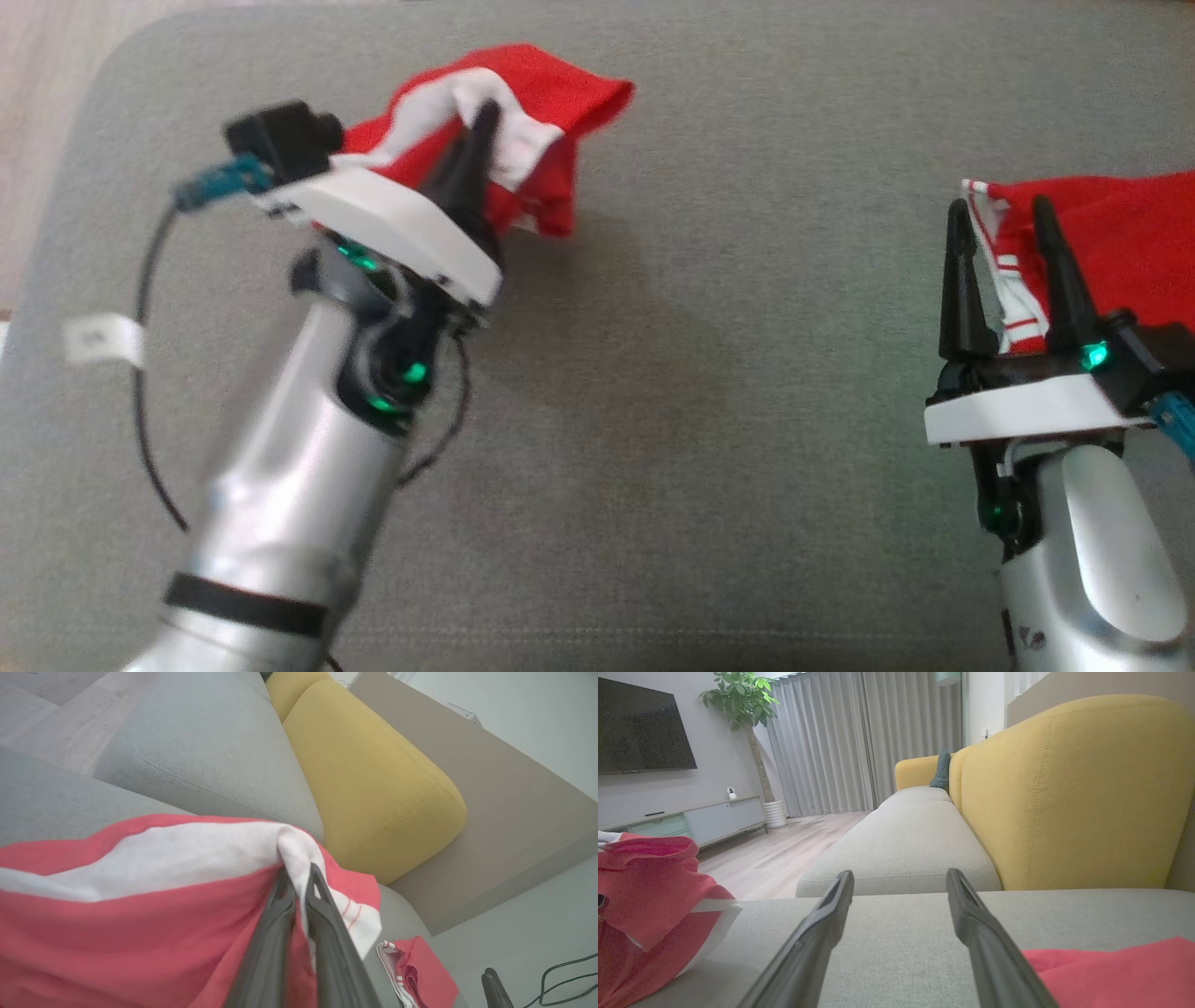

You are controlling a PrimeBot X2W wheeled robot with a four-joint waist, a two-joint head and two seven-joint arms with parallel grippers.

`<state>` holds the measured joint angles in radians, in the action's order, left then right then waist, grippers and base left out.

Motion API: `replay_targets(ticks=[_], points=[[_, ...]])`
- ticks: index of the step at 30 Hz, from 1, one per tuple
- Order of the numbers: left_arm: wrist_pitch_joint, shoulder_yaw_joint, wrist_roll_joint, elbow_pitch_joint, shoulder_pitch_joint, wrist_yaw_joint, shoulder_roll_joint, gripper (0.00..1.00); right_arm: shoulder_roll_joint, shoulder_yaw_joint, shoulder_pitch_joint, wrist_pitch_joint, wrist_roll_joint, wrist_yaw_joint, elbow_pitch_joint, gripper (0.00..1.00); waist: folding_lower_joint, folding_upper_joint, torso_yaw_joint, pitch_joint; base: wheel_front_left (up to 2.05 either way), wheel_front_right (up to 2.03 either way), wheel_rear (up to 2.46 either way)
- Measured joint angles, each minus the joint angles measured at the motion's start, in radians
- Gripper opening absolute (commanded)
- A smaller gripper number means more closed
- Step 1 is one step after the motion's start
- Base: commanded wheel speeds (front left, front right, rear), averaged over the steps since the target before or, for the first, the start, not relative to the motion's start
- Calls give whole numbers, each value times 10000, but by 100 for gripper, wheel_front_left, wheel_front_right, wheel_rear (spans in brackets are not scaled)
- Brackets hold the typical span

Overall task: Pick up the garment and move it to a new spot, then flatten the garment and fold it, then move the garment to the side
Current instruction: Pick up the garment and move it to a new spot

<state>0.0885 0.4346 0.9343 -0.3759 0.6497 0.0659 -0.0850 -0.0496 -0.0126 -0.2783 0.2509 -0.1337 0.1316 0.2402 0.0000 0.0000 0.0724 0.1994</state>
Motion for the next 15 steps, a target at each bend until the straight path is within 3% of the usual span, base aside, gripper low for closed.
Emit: replay_targets(ticks=[8,15], points=[[-1110,988,228,303,-828,909,424,0,6,-169,12,2,2,0,-155,100,0,0,-610,-37,0,0,0],[-3051,2851,2445,481,-802,1958,426,0,4,-568,-158,15,174,0,-282,100,0,0,-1252,2,0,0,0]])
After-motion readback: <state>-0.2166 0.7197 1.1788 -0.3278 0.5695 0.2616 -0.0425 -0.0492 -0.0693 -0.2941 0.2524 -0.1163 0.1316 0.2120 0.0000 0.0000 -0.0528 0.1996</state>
